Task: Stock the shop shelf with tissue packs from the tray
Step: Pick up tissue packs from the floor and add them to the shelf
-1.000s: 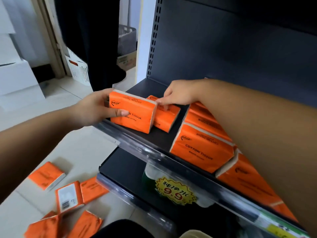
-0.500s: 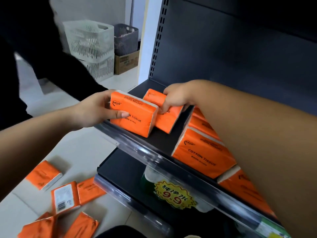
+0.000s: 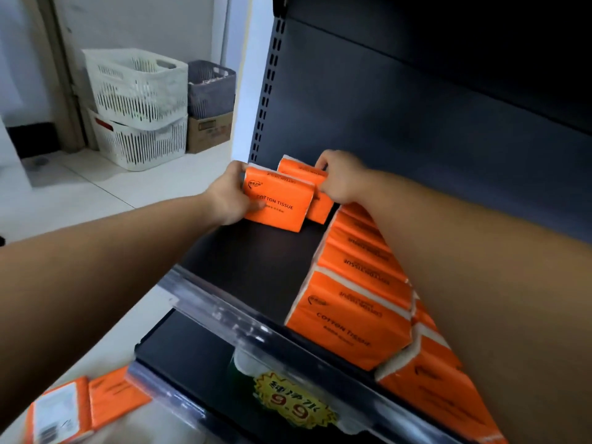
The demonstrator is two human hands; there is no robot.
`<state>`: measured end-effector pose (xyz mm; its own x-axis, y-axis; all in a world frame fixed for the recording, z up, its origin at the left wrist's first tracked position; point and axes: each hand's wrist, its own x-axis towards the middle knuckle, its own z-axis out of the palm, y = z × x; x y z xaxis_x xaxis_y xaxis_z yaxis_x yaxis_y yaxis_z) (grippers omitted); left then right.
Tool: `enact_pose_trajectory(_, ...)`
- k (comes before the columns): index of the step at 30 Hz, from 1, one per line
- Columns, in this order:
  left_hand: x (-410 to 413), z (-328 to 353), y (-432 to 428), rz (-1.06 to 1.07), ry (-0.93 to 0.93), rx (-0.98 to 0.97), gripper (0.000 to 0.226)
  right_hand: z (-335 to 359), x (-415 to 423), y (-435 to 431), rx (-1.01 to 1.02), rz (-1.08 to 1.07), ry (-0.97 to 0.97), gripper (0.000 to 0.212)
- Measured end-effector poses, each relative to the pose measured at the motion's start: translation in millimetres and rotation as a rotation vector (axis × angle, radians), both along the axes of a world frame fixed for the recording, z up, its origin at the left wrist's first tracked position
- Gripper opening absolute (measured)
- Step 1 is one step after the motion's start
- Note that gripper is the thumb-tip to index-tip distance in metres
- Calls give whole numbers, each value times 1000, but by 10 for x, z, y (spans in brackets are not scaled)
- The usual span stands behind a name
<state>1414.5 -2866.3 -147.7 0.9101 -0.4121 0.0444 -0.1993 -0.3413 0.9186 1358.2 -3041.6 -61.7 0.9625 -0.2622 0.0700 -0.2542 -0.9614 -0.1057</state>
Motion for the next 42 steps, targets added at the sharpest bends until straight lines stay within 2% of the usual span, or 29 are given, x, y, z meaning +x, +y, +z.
enact_pose_trajectory(6,29,-32,-248,-14,21,-1,55,2,145,-92,-4,21,-169,30)
enact_pose_trajectory(12,87,-106,-344,-39,41,30,55,13,159,-327,-262,-115,-116,23)
enact_pose_trajectory(15,156,-113,-368,-48,29,35,55,-18,186,-372,-221,-159,-110,26)
enact_pose_trajectory(21,230,-113,-436,-47,0,51,62,-75,270,-401,-313,-102,36,24)
enact_pose_trajectory(24,254,-137,-506,-49,-4,63,63,-45,282,-468,-268,-87,54,22)
enact_pose_trajectory(27,247,-133,-620,-70,-41,110,62,70,203,-556,-232,-72,-35,27)
enact_pose_trajectory(33,260,-112,-894,-62,-152,249,41,49,-53,-699,-8,-23,-58,32)
enact_pose_trajectory(36,229,-112,-1013,-13,-144,224,32,-17,-86,-687,86,14,-4,36)
enact_pose_trajectory(40,195,-115,-1102,65,-120,178,34,8,-26,-565,103,12,18,33)
enact_pose_trajectory(42,193,-124,-1142,99,-138,195,34,16,26,-488,71,-16,36,38)
